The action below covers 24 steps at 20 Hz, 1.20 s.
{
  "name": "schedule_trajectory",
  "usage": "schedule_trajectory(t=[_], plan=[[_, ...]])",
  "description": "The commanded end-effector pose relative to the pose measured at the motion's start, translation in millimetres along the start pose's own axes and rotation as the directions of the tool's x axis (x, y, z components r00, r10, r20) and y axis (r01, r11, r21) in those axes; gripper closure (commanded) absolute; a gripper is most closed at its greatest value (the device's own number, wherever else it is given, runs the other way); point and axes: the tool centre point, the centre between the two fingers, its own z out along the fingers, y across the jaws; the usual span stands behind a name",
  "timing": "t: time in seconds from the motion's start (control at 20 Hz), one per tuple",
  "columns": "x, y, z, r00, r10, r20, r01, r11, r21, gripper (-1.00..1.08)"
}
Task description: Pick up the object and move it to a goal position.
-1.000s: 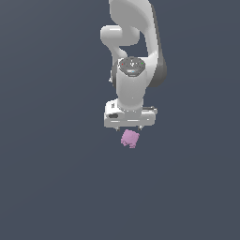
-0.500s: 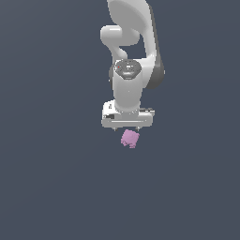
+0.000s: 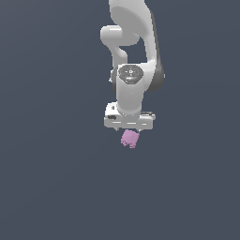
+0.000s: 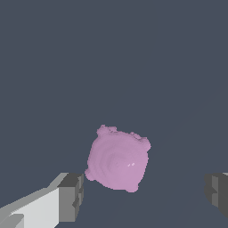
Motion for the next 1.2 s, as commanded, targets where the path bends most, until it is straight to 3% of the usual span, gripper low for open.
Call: schedule_trajectory(t=[0.0, 0.6, 1.15], plan=[[-2.5, -2.5, 7.6, 0.999, 0.04, -0.002, -0.04, 0.999, -0.003, -0.92], [-16.6, -13.1, 44.2, 0.971, 0.238, -0.018, -0.238, 0.971, -0.015, -0.92], [-20.3, -15.3, 52.4, 0.96, 0.279, -0.022, -0.28, 0.96, -0.017, -0.92]])
